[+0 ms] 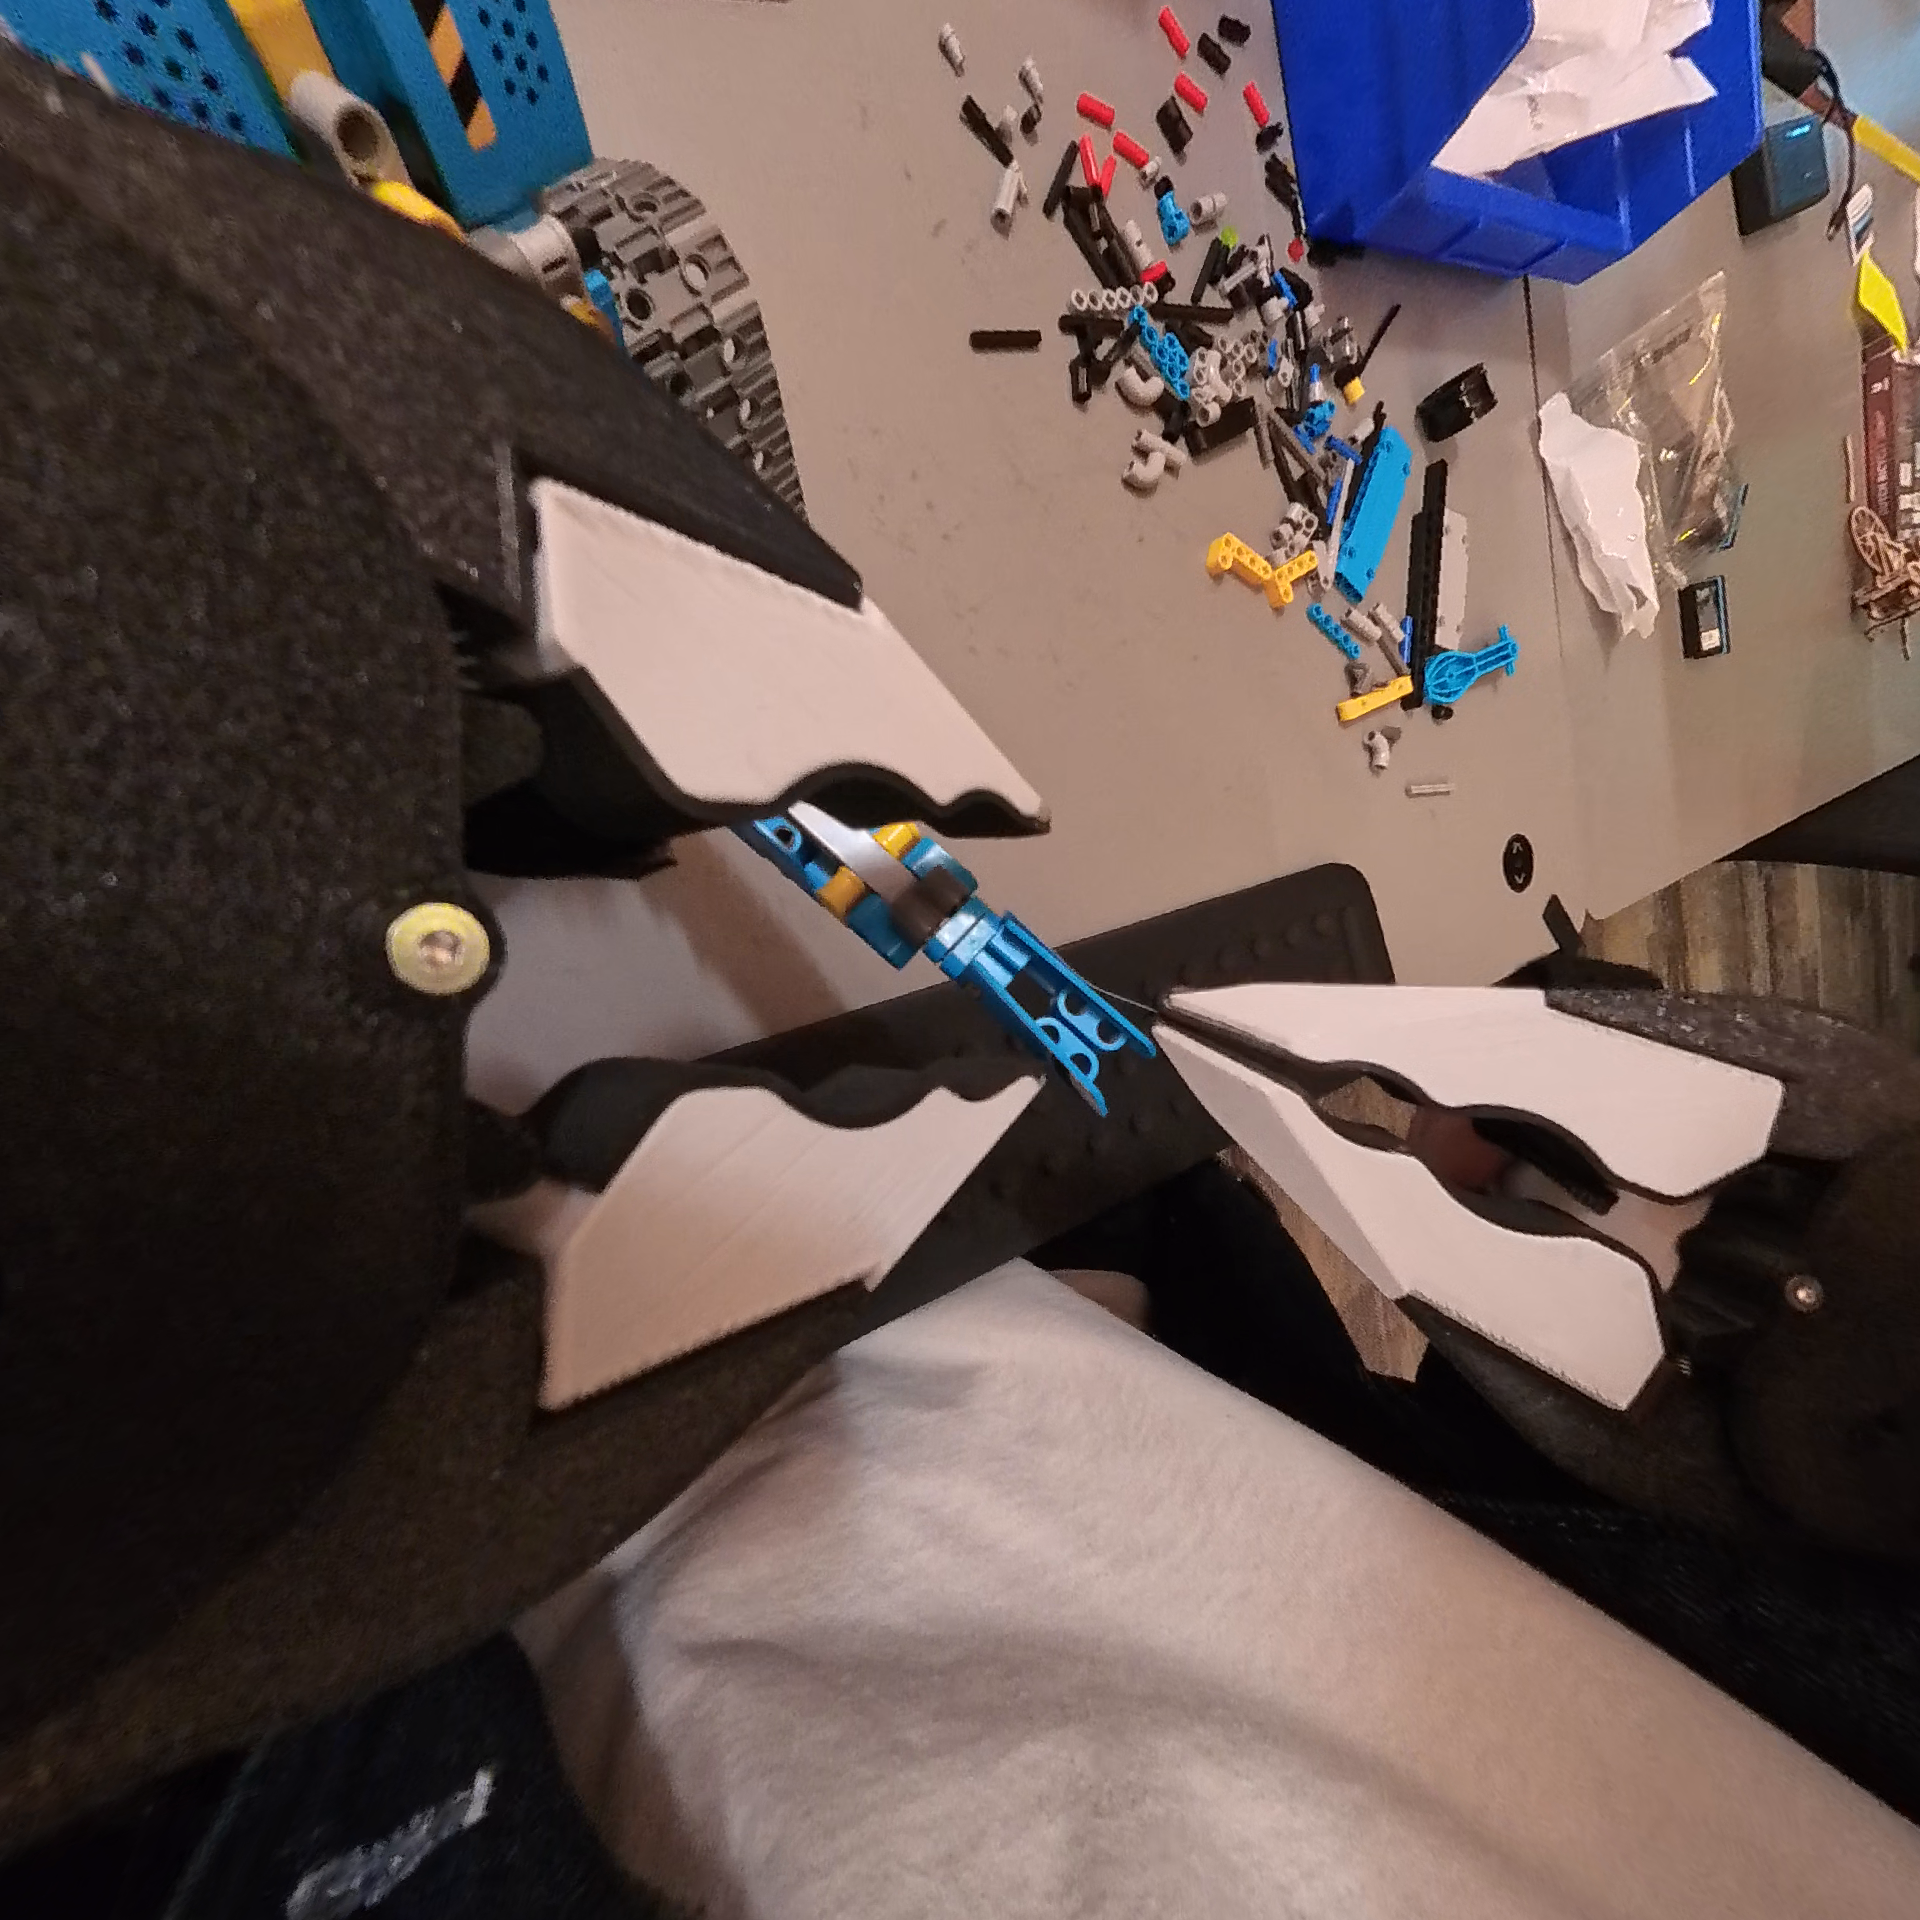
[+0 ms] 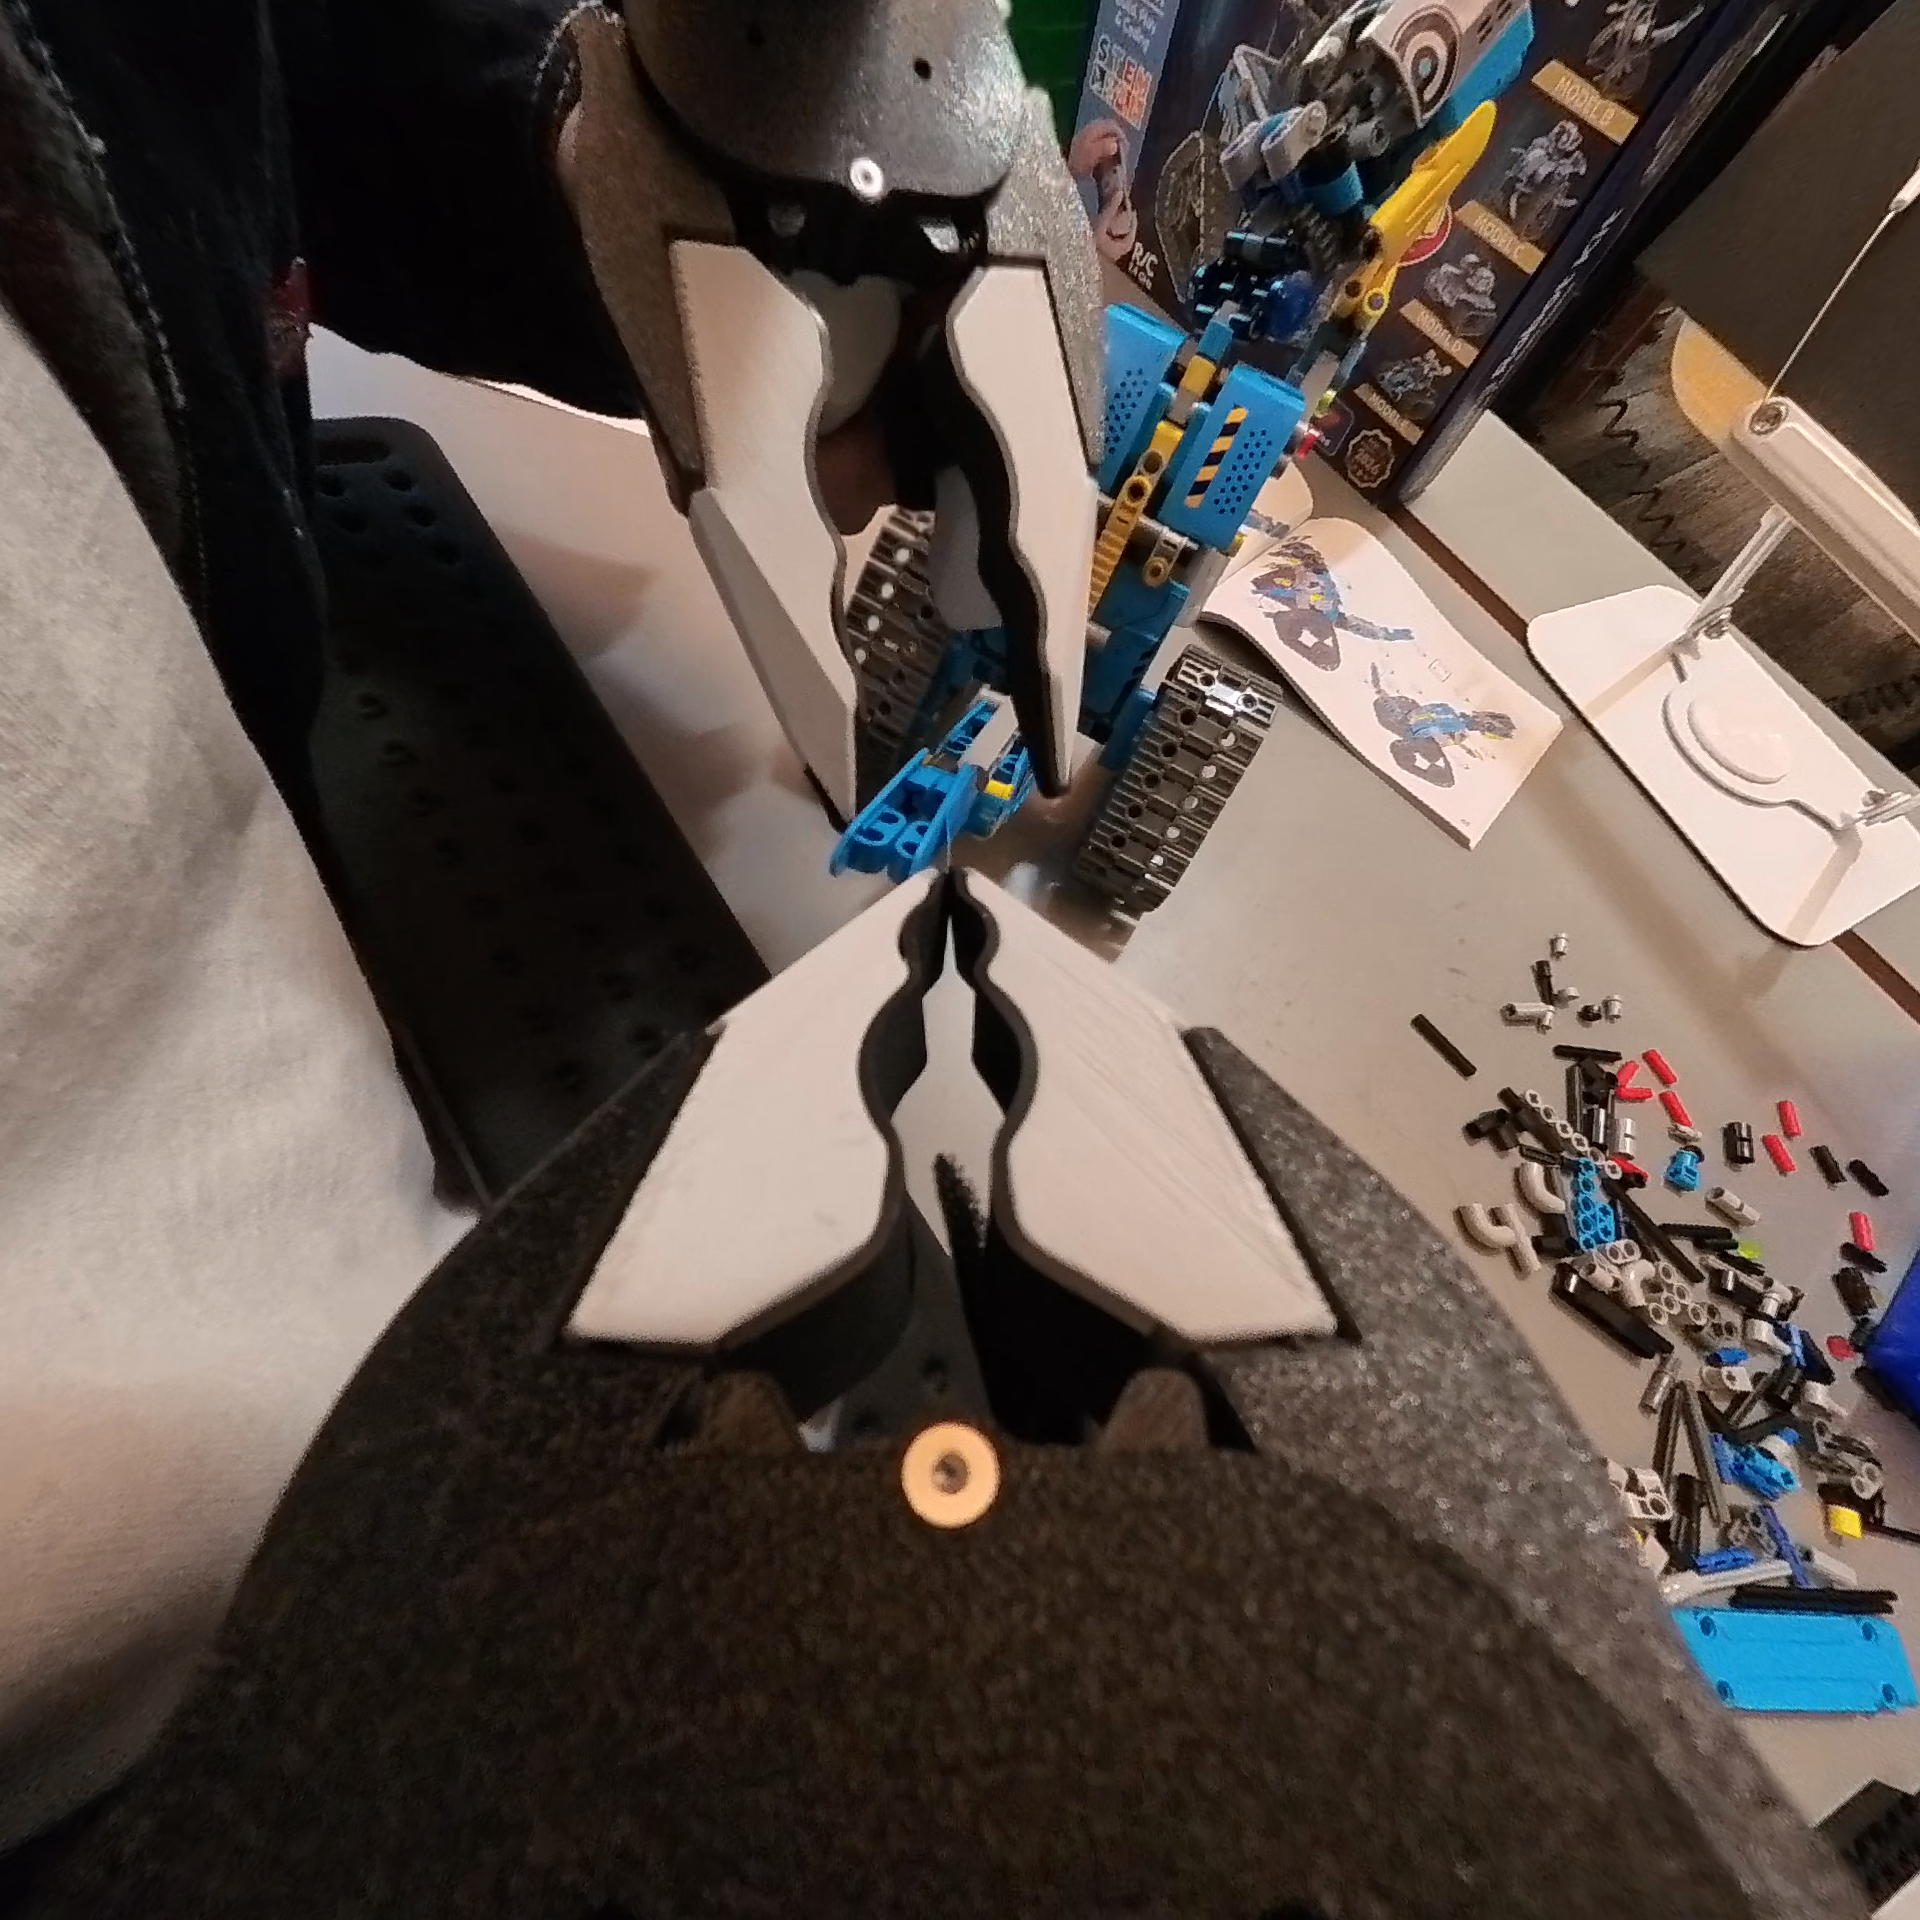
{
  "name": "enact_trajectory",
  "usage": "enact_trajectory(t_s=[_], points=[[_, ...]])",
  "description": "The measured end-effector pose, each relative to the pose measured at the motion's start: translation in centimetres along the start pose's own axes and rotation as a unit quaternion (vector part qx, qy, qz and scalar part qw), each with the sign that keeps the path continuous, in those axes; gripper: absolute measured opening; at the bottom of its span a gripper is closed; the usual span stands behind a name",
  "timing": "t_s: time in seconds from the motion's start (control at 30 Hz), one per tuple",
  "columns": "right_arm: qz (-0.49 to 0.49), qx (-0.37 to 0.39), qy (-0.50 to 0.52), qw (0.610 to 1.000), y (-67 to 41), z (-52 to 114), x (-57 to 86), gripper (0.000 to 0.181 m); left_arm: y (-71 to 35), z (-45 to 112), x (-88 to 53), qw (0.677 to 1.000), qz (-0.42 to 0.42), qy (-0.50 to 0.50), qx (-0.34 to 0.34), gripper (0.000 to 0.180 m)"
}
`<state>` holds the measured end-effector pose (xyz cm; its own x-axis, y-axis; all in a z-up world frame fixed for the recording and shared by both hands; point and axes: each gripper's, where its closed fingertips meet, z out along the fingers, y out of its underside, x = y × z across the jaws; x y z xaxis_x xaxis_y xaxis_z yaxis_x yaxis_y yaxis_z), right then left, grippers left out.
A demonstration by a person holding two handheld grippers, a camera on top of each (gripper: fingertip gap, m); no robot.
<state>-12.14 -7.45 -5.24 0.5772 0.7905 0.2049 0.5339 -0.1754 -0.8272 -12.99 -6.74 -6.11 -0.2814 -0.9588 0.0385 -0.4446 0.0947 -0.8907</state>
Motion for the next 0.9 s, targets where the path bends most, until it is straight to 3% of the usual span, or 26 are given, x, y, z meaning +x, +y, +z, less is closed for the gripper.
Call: enact_trajectory(t_s=[0.3, 0.9], points=[[0.008, 0.003, 0.0, 1.0, 0.0, -0.2, 0.1, 0.0, 2.1, 0.8, 0.1, 0.998, 0.024, 0.004, -0.051, 0.038], [-0.002, 0.001, -0.001, 1.0, 0.1, -0.2, 0.0, 0.0, 1.7, 0.8, 0.1, 0.999, 0.02, 0.006, -0.042, 0.034]])
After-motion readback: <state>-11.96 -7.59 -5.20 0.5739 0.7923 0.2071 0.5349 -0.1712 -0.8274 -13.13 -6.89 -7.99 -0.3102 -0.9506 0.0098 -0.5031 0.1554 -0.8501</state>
